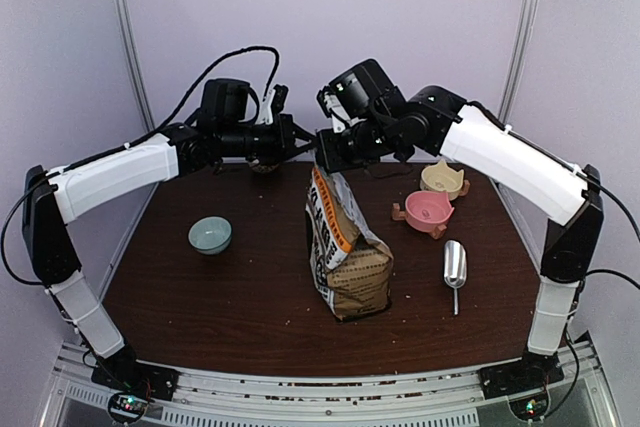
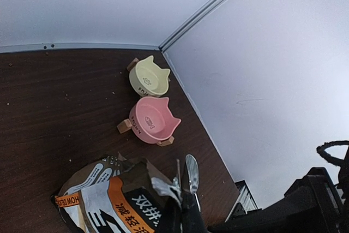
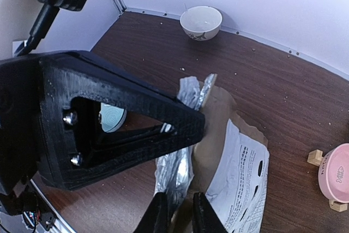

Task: Serve the pet food

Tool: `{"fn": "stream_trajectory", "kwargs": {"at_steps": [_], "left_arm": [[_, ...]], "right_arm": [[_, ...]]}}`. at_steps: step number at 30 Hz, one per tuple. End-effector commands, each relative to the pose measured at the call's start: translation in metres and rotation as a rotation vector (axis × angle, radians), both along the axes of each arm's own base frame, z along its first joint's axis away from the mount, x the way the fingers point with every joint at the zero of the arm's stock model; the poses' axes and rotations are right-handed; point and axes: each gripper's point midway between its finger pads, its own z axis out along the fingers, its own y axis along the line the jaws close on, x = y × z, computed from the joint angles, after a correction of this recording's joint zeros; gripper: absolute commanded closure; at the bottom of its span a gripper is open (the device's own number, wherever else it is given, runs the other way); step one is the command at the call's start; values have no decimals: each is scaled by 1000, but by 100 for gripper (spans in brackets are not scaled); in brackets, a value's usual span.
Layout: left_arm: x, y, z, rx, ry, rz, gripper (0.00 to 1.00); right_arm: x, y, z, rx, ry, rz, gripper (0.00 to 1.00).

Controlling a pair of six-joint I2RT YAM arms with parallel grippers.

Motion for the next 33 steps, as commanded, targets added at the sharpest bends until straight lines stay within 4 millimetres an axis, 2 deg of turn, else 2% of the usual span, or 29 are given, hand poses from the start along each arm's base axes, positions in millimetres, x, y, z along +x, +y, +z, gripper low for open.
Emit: {"fn": "stream_trajectory", "kwargs": {"at_steps": [1,3,9,12,17,25,33], "left_arm": [[-3,-2,20,-55,-54,-25,100],[-6,-3,22,-59,-61,-35,96],[-13,4,19,-65,-59,-20,72],[-14,5,14,-63,-48,-17,67],[-16,3,12,-67,-41,-25,66],[-17,-2,10,-71,-36,-43,75],[-16,-14,4,-74,-20,-72,77]], "right_arm": [[-2,-1,-14,-65,31,19,99],[-2,-5,-14,-82,24,7,100],[1,-20,-1,-107,-37,-59,100],[1,-23,5,-99,-53,-75,100],[1,-26,9,-87,-58,-89,100],[-1,-27,13,-59,-60,-90,100],[-4,-24,10,-67,-50,-64,100]]}}
